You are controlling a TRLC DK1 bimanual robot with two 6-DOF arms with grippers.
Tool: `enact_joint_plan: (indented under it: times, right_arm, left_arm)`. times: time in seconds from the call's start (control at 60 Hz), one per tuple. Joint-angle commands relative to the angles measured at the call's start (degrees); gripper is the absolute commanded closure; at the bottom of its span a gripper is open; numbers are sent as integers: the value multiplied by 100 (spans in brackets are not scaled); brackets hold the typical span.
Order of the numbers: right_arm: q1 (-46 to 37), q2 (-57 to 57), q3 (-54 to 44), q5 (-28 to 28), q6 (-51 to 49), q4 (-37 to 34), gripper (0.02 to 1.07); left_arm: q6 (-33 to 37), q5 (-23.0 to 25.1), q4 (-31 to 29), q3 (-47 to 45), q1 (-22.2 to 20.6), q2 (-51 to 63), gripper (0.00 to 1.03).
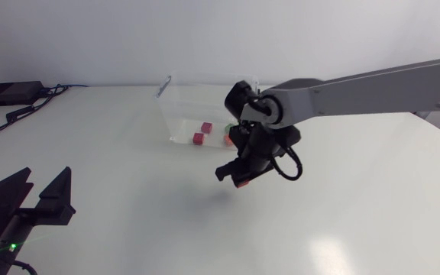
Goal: Place the duplo bricks in the container
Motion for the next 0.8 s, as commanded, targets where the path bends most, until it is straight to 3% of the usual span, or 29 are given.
enact_joint_plan:
  times: [0.0,0.167,0.333,0.45,0.617,0.633,0.667,0.683,0.7,0.717,0.733,0.783]
  right_arm:
    - [50,-785,-203,212,201,73,99]
    - [-38,-1945,-186,546,236,187,99]
    - [-380,-2077,157,511,174,336,98]
    - [-512,-1734,597,467,43,670,98]
    - [-697,-249,2644,72,25,310,94]
    - [-706,-117,2864,72,51,240,90]
    - [-706,208,3391,54,60,-121,66]
    - [-706,331,3602,28,69,-314,49]
    - [-714,463,3840,-25,69,-587,22]
    - [-714,533,3963,-42,78,-745,7]
    - [-723,586,4068,-60,78,-929,3]
    - [-723,595,4042,-60,87,-1193,7]
  left_arm:
    - [-118,1,56,-102,44,-58,4]
    - [-126,1,47,-102,44,-58,4]
    - [-118,1,56,-102,44,-58,4]
    - [-126,1,47,-102,44,-58,4]
    - [-118,1,47,-102,44,-58,4]
    - [-126,1,47,-102,44,-58,4]
    - [-118,1,47,-102,44,-58,4]
    - [-118,1,56,-102,44,-58,4]
    - [-126,1,47,-102,44,-58,4]
    - [-126,1,56,-102,44,-58,4]
    - [-126,1,47,-102,44,-50,4]
    - [-126,1,47,-102,44,-58,4]
